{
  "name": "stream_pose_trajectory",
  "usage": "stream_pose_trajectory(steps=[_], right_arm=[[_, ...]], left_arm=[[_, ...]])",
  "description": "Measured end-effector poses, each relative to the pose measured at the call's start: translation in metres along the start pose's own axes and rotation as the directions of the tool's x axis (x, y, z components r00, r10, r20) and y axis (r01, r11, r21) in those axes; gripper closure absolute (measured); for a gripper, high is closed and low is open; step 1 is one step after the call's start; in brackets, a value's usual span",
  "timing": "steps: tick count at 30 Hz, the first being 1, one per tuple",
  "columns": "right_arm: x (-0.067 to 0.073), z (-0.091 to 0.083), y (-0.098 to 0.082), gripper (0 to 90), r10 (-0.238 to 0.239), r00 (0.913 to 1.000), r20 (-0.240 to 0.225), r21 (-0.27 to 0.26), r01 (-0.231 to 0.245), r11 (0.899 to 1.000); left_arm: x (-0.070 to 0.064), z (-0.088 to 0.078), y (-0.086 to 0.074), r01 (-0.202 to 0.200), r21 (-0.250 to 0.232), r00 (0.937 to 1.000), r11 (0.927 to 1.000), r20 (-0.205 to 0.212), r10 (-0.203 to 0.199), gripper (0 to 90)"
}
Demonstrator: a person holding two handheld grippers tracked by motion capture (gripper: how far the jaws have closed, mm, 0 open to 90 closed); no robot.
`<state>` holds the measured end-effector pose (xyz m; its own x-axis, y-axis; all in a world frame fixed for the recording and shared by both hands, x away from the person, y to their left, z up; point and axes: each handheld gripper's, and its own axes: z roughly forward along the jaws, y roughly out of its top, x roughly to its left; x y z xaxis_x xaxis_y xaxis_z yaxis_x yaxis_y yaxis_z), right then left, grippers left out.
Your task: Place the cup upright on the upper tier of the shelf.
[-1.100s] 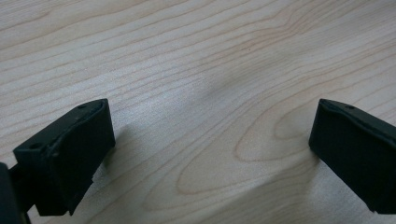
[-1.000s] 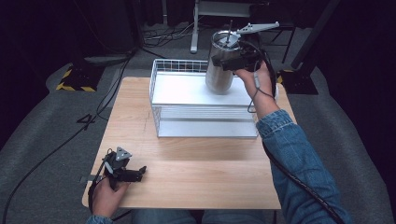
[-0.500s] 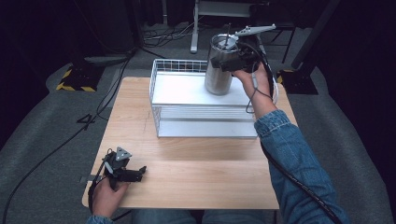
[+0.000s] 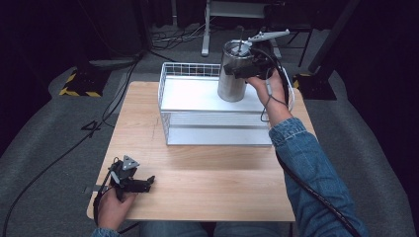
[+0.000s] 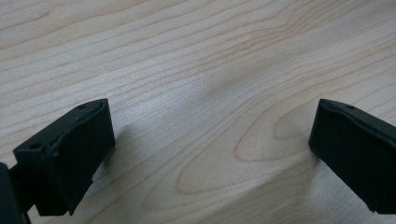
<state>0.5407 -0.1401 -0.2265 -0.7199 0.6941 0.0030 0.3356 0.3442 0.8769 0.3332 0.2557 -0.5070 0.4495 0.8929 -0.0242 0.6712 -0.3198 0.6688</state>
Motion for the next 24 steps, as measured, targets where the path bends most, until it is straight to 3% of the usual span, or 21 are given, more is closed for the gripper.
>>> stream_pose_trajectory(steps=[24], right_arm=[[-0.0021, 0.0016, -0.0027, 0.0, -0.002, 1.0, 0.002, -0.037, 0.002, 0.999]], left_arm=[[0.0, -0.0001, 0.0, 0.0, 0.001, 1.0, 1.0, 0.0, 0.0, 0.6]])
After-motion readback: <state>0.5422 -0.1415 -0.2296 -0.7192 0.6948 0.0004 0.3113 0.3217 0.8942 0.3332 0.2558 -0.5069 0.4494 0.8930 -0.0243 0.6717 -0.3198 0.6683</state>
